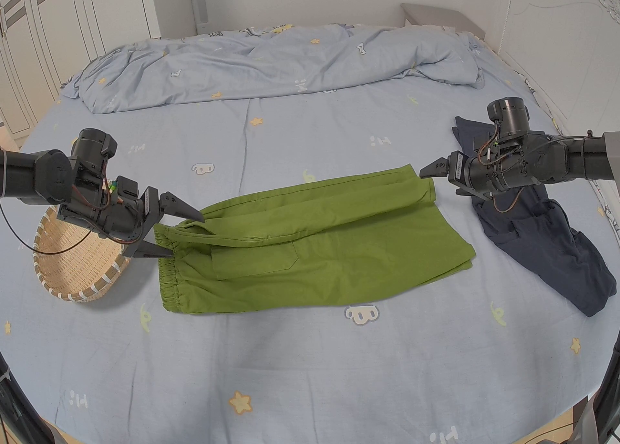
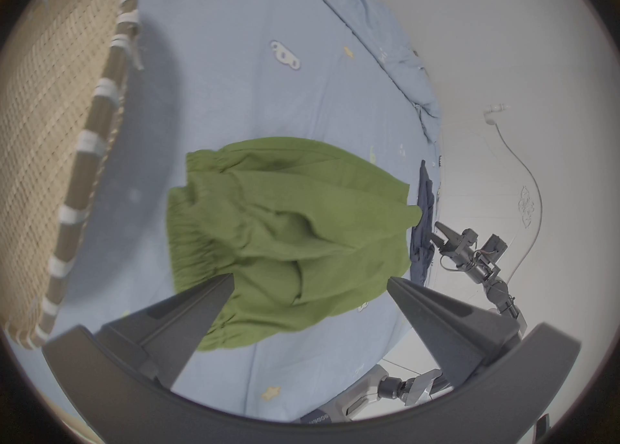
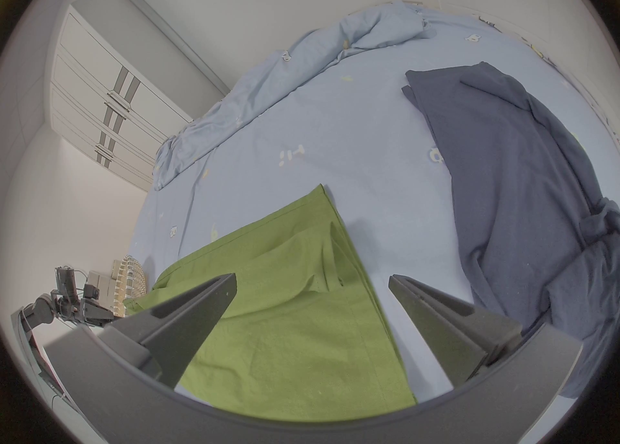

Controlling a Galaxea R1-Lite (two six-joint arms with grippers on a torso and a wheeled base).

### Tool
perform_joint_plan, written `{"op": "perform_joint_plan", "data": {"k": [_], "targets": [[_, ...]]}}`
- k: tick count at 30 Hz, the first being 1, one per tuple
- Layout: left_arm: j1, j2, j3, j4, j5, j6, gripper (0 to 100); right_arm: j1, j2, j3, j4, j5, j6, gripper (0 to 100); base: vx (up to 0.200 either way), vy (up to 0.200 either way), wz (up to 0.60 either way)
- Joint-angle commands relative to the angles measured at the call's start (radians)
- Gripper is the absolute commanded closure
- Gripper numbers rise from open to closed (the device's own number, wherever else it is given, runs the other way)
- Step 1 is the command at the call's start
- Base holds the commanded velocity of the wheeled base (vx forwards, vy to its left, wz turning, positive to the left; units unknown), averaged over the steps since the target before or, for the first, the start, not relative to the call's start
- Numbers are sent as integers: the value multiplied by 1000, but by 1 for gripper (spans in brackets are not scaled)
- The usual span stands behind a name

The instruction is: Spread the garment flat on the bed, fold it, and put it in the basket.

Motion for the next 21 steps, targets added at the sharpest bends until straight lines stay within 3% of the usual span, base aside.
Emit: {"op": "perform_joint_plan", "data": {"k": [1,11,21], "targets": [[-11,83,-38,-81,6,-53,0,-6,-6,9,0,1,0,0,0,0,0],[58,213,-171,-291,-4,-283,0,-12,-103,83,3,2,-5,0,0,0,0],[26,190,-157,-312,-2,-297,0,-7,-114,100,5,2,2,0,0,0,0]]}}
